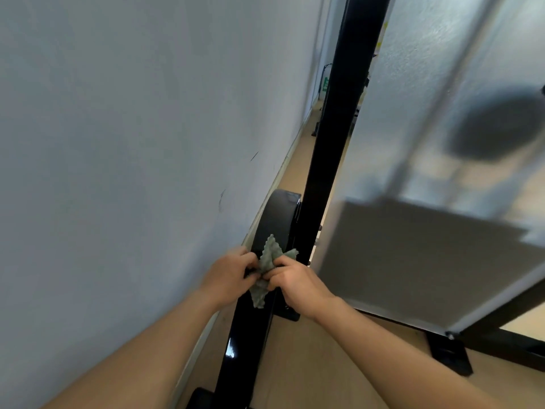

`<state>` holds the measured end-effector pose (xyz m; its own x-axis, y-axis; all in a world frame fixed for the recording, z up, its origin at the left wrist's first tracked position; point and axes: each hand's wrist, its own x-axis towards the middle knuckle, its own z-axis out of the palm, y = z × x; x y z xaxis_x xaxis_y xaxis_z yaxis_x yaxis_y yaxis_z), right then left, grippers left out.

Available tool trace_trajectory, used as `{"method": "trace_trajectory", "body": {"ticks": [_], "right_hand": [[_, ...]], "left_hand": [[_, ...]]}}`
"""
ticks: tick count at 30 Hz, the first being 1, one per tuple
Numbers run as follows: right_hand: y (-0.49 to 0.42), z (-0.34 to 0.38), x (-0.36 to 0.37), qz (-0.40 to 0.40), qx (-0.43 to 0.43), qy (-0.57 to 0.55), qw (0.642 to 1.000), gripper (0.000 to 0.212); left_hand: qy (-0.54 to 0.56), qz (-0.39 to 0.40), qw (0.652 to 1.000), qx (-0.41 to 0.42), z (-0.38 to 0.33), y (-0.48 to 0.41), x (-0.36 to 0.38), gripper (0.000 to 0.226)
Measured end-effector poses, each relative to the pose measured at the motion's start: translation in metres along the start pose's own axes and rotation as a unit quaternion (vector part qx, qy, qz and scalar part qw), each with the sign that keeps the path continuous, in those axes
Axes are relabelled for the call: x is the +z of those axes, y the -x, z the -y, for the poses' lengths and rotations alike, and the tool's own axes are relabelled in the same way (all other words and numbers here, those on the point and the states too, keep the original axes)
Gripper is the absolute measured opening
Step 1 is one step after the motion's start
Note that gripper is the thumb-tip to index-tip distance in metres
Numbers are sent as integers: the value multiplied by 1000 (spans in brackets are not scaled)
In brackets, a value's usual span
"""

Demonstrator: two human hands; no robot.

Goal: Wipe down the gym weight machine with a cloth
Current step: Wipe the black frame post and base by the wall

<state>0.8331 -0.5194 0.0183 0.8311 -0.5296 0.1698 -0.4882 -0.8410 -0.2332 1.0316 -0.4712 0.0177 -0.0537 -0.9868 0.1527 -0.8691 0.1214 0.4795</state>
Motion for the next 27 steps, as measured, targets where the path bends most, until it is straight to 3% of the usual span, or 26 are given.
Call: {"method": "trace_trajectory", "body": {"ticks": [5,7,10,14,19,23,27], "right_hand": [[2,4,-28,56,81,-46,994,36],[5,0,-48,-33,113,-90,989,30],[2,-9,-82,-260,132,-95,952,25],[-23,-26,-131,-373,75,44,924,25],[-36,-41,-160,-344,17,181,921,22],[-40,-30,-188,-393,21,151,907,21],[-52,-11,-234,-370,48,118,920,19]], "left_hand": [[37,81,995,-42,-18,0,-5,20],[99,31,992,-71,-29,-7,-12,11],[196,-121,967,-112,-55,-31,-32,10],[304,-200,923,-122,-104,-71,-54,8],[419,-218,874,-119,-133,-111,-74,11],[508,-198,831,-106,-150,-112,-97,23],[539,-192,812,-118,-174,-115,-142,34]]}}
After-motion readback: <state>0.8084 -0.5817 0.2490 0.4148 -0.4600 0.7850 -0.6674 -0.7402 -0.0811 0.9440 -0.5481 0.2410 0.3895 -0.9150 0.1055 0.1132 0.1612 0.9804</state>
